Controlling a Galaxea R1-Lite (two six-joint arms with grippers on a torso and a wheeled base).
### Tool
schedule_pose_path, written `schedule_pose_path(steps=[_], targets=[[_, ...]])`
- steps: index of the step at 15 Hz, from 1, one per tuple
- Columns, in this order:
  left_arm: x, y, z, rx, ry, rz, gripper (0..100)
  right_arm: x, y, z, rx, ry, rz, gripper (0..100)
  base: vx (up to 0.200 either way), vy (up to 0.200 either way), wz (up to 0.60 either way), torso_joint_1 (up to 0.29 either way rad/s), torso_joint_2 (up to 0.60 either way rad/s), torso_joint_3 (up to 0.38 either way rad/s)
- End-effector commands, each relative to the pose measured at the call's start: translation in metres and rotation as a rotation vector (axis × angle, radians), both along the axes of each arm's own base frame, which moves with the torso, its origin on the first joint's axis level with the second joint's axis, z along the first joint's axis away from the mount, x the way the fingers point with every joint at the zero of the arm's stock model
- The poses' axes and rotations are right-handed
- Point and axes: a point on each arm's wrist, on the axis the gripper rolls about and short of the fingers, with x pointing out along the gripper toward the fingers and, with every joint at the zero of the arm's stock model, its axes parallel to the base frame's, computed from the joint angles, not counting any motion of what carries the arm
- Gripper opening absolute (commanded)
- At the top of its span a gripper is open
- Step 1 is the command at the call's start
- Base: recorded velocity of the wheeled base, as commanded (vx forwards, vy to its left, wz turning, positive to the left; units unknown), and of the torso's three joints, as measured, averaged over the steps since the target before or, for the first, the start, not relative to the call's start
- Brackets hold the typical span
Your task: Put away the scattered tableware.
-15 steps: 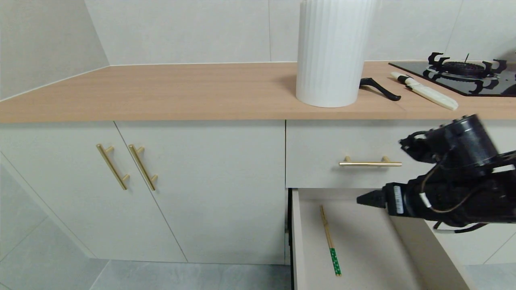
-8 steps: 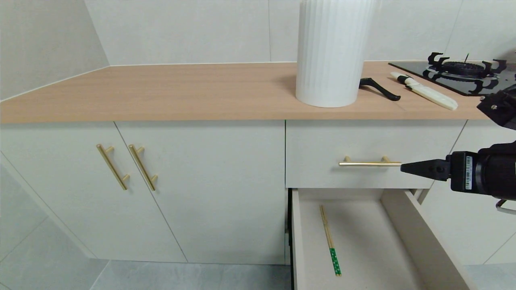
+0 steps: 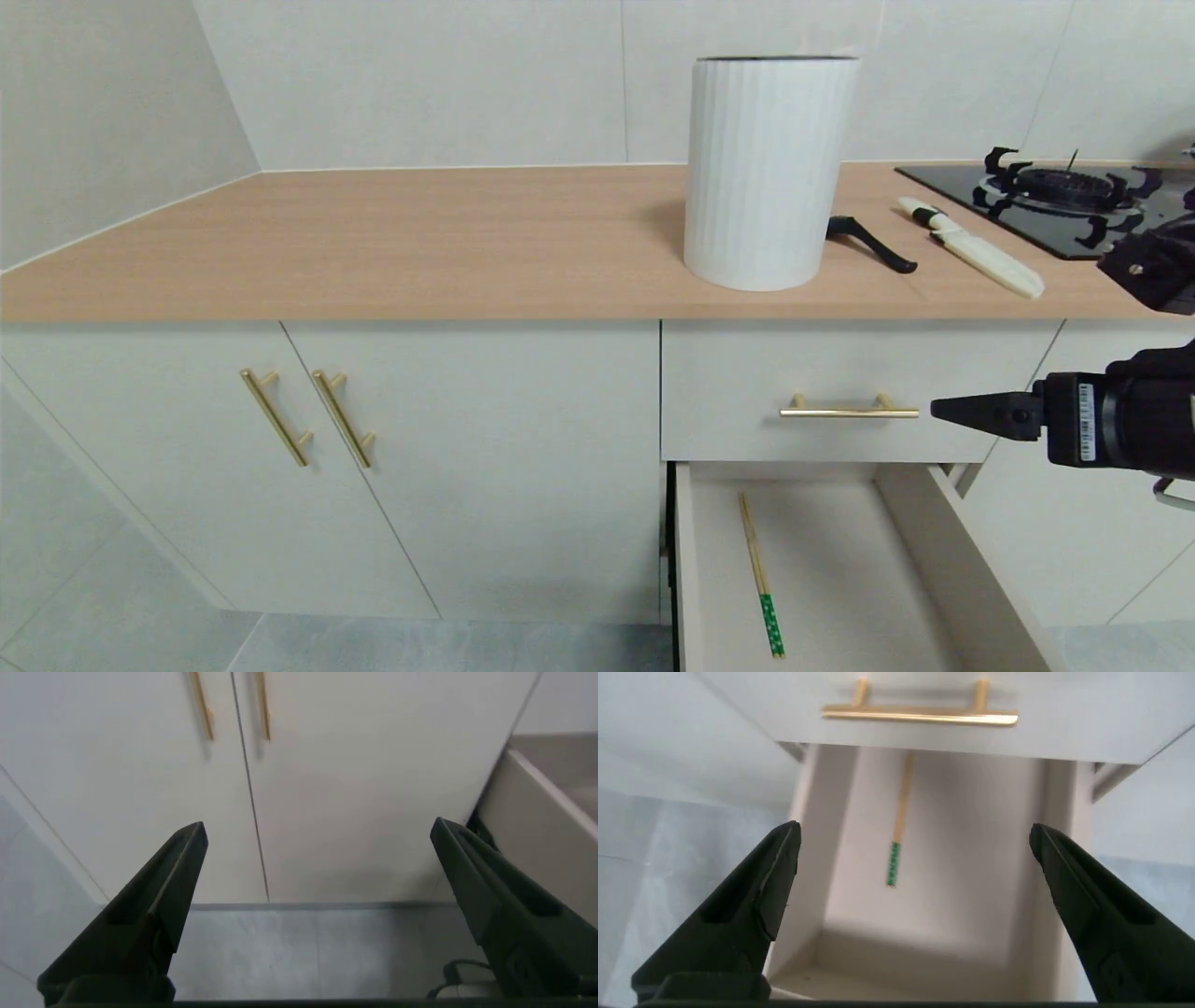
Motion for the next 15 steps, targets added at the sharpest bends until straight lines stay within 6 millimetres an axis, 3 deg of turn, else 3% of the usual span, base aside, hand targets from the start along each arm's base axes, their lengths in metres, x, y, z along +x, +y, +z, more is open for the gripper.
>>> schedule_pose_path(steps=[1,9,12,15], targets=[[0.0,0.0,0.0,0.0,0.0,0.0,100,0.001,0.0,-0.003,-0.005,0.012,0.0,100,0.0,0.0,0.0,0.022,-0.52,-0.256],[0.0,0.0,0.0,0.0,0.0,0.0,100,0.003,0.001,-0.007,-0.013,0.028,0.002,100,0.0,0.0,0.0,0.225,-0.47,-0.271],[0.0,0.0,0.0,0.0,0.0,0.0,100,0.005,0.004,-0.019,-0.05,0.056,0.048,100,0.0,0.0,0.0,0.162,-0.35,-0.196],[0.0,0.0,0.0,0.0,0.0,0.0,100,0.023,0.01,-0.027,-0.055,0.02,0.057,100,0.0,0.0,0.0,0.031,-0.06,-0.032]])
